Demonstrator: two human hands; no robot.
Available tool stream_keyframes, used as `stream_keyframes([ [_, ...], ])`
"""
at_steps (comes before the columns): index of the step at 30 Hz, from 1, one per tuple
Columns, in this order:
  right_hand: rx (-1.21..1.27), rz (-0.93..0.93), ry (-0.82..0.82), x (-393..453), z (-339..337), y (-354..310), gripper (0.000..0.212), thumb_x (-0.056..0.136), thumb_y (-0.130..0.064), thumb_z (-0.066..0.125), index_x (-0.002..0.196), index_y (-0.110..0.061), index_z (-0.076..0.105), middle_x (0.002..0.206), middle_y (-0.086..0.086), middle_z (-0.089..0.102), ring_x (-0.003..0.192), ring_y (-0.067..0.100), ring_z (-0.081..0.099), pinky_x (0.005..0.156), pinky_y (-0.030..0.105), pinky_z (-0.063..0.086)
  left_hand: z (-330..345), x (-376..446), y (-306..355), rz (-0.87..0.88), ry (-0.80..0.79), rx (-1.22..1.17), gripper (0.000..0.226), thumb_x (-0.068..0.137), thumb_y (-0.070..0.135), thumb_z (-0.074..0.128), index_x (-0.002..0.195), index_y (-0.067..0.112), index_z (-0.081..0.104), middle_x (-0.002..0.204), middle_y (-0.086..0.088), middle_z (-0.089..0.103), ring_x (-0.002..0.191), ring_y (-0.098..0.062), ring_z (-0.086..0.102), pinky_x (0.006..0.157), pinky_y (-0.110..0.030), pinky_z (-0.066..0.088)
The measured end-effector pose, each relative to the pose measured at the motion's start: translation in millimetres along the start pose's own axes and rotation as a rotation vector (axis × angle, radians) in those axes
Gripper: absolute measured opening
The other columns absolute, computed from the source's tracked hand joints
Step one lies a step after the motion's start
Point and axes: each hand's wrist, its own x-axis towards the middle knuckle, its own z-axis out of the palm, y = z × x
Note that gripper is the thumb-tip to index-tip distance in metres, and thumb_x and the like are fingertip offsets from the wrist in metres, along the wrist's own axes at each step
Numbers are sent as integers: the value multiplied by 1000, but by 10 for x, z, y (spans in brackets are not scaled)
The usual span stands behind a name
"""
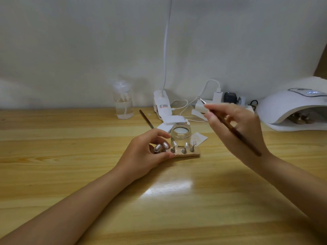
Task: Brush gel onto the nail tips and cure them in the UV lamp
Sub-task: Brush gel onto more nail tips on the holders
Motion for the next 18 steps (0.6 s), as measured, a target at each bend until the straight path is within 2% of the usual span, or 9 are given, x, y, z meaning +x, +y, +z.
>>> stream_keyframes([
  [2,-158,-101,-52,-80,-61,120,22,81,-4,65,103,-7,67,83,3,68,68,13,61,65,15,46,0,-2,5,5,3,-5,41,65,15,80,89,37,56,73,15,65,78,1,60,62,-10,44],
  [4,-264,-155,-120,-163,-117,228,29,78,1,68,106,-2,66,85,10,70,68,22,64,65,23,49,-4,-3,18,11,0,-1,41,66,15,80,91,36,56,74,14,65,79,1,60,62,-10,44],
  [7,-375,-150,-215,-269,-143,324,41,71,9,72,110,-3,65,92,11,71,75,27,66,65,39,56,-13,-10,32,13,-3,18,42,66,16,80,93,37,55,76,12,66,79,2,60,63,-10,45],
  [9,-425,-136,-287,-313,-121,335,47,68,10,74,112,-4,65,95,10,71,78,28,66,62,44,56,-14,-12,36,17,-2,23,43,66,16,79,94,37,54,77,12,66,79,2,60,64,-11,46],
  [13,-444,-120,-416,-324,-80,332,48,72,7,71,117,-8,63,97,6,71,84,28,64,60,40,53,-13,-8,33,20,-2,34,43,66,17,79,94,37,54,77,12,66,79,2,60,65,-11,46],
  [18,-434,-40,-492,-328,-78,366,41,88,-9,57,128,-18,55,117,0,64,105,20,55,82,32,44,-11,-11,37,19,-9,48,44,66,17,79,95,37,53,79,14,67,81,1,61,68,-12,46],
])
